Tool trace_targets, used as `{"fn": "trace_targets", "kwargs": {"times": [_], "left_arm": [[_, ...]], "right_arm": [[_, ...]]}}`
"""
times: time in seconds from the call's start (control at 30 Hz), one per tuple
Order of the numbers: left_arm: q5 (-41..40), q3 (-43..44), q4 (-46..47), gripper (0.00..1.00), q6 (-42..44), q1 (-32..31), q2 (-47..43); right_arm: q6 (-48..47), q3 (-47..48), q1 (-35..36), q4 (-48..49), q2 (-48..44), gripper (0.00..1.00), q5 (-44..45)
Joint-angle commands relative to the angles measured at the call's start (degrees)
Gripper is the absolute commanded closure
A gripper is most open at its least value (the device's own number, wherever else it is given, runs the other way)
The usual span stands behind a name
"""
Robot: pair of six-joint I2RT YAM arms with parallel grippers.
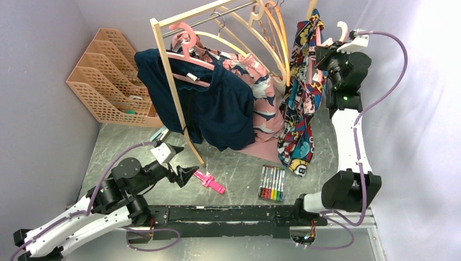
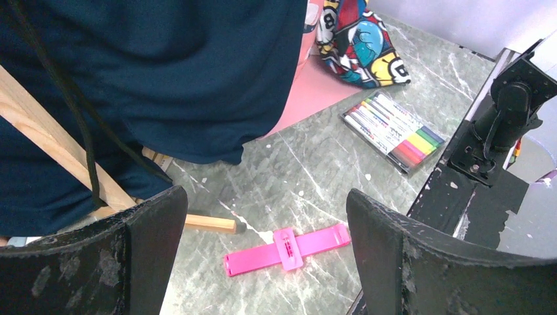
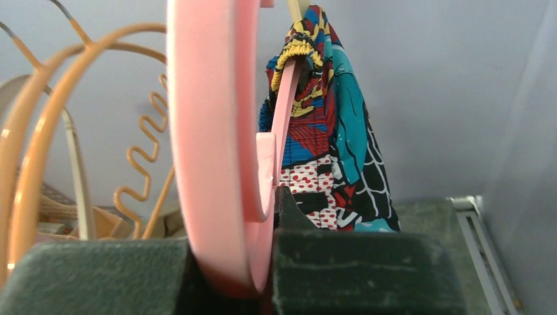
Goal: Place the shorts on the hanger
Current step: Place the hanger at the clothesline.
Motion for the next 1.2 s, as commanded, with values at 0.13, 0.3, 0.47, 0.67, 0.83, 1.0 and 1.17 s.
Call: {"fn": "trace_targets", "kwargs": {"times": [0.13, 0.3, 0.47, 0.67, 0.83, 1.0, 1.17], "left_arm": [[-1.5, -0.3, 0.6, 0.06, -0.1, 0.9, -0.4], [-0.7, -0.1, 0.6, 0.06, 0.0, 1.7, 0.4], [1.1, -0.3, 1.1, 0.06, 0.3, 2.4, 1.1], [2.0, -0.4, 1.3, 0.06, 0.3, 2.5, 1.4], [2.4, -0.3, 1.3, 0.06, 0.3, 2.5, 1.7], [2.1, -0.4, 1.2, 0.06, 0.2, 2.4, 1.2], [0.7, -0.1, 0.7, 0.06, 0.0, 2.5, 0.1]], "right_arm": [[5.0, 7.7, 0.6, 3.4, -1.1, 1.0, -7.3], [1.9, 0.9, 1.1, 0.3, -8.9, 1.0, -1.0], [-0.2, -2.6, 2.2, -2.8, -15.6, 1.0, 6.5], [-0.4, -0.7, 3.8, -8.9, -20.4, 1.0, 9.3], [-2.2, 4.2, 6.1, -15.0, -18.1, 1.0, 8.1], [-4.3, 9.1, 7.7, -16.5, -10.2, 1.0, 9.1], [-2.8, 12.9, 7.4, -14.8, -2.0, 1.0, 5.2]]}}
